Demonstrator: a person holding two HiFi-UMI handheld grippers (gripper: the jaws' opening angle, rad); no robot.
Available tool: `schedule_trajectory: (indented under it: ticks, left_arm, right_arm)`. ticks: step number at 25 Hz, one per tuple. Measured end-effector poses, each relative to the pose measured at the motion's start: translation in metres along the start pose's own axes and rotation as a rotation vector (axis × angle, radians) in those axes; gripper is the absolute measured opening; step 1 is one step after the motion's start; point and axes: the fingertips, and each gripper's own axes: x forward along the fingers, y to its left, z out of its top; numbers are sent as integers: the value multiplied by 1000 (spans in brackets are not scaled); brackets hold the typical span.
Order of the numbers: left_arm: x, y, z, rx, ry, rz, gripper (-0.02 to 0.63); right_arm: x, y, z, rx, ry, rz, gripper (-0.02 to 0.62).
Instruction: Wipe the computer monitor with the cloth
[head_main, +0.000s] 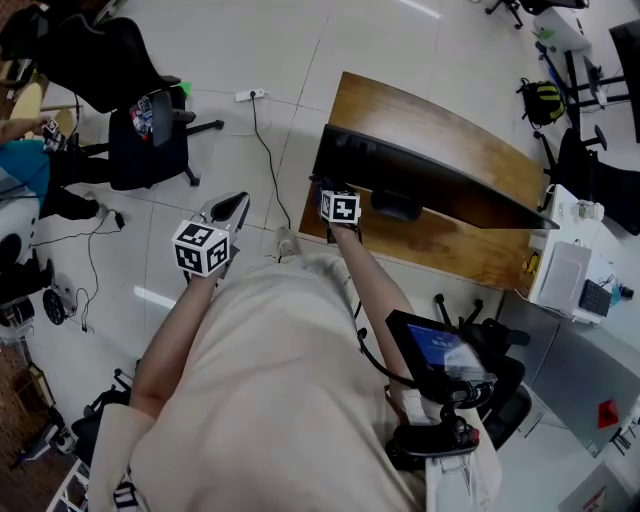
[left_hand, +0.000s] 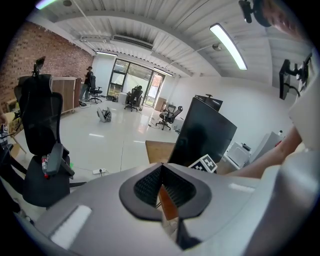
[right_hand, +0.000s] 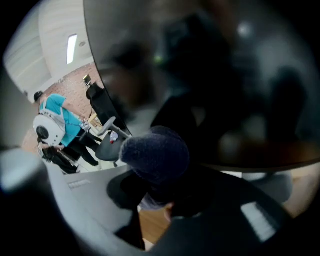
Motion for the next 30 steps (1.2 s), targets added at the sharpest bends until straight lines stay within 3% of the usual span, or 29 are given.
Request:
schedule_trajectory:
  ticks: [12, 18, 24, 30]
  left_arm:
    - [-30, 32, -18, -43, -24, 15, -20]
    - [-24, 23, -5, -23, -56, -29, -20]
    - [-14, 5, 3, -30, -87, -95, -20]
    - [-4, -10, 14, -25, -118, -132, -20]
  right_arm:
    - [6, 35, 17, 249, -6, 88, 106]
    - [-35, 59, 66, 239, -89, 196, 106]
    - [-91, 76, 118, 341, -186, 307, 106]
    - [-149, 93, 172, 360, -280, 397, 106]
